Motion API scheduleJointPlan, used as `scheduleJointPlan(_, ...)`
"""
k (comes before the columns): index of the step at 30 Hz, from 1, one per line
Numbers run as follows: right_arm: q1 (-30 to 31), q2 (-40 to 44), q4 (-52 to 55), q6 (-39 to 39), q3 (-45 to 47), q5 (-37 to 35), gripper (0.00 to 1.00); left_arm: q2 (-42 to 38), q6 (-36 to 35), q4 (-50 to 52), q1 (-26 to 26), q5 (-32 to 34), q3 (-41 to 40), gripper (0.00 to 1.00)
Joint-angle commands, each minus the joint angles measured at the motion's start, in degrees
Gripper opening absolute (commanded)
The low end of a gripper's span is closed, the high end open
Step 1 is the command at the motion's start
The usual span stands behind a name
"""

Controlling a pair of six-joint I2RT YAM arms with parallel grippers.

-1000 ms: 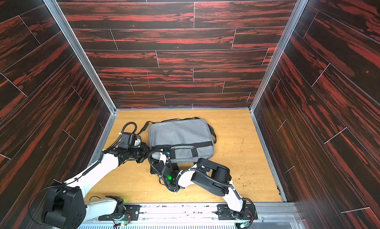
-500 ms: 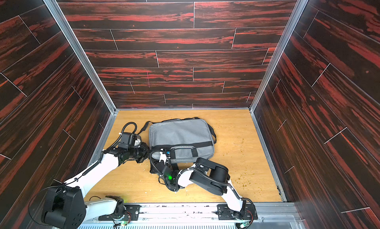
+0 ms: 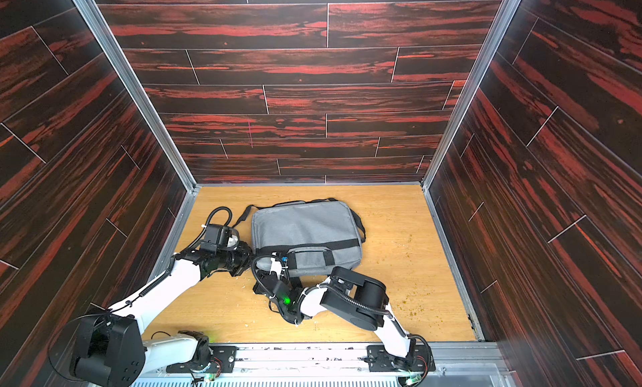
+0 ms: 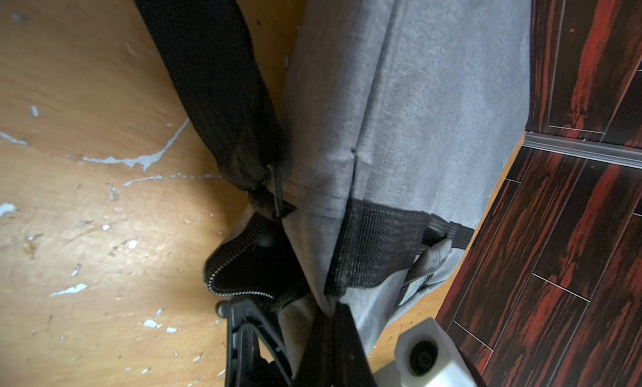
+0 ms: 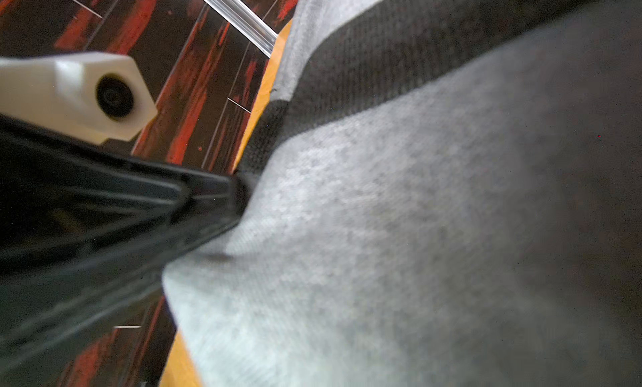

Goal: Open the zippered laptop bag and take out the laptop
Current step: Unzip the zipper on the zippered laptop bag.

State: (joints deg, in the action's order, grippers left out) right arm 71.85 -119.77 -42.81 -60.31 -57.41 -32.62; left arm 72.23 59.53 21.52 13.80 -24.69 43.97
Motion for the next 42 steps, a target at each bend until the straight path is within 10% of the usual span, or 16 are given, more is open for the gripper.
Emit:
scheduleJointPlan(1,0.47,3.55,8.05,2.14,0.38,-4.05,0.0,-1.63,-2.04,2.76,0.61,-1.14,2.07,0.0)
scheduleJointPlan(42,-1.42,35.15,44.83,5.85,16.43,-5.78,0.0,0.72,-8.59,6.49,-1.46,3.24,3.57,0.0)
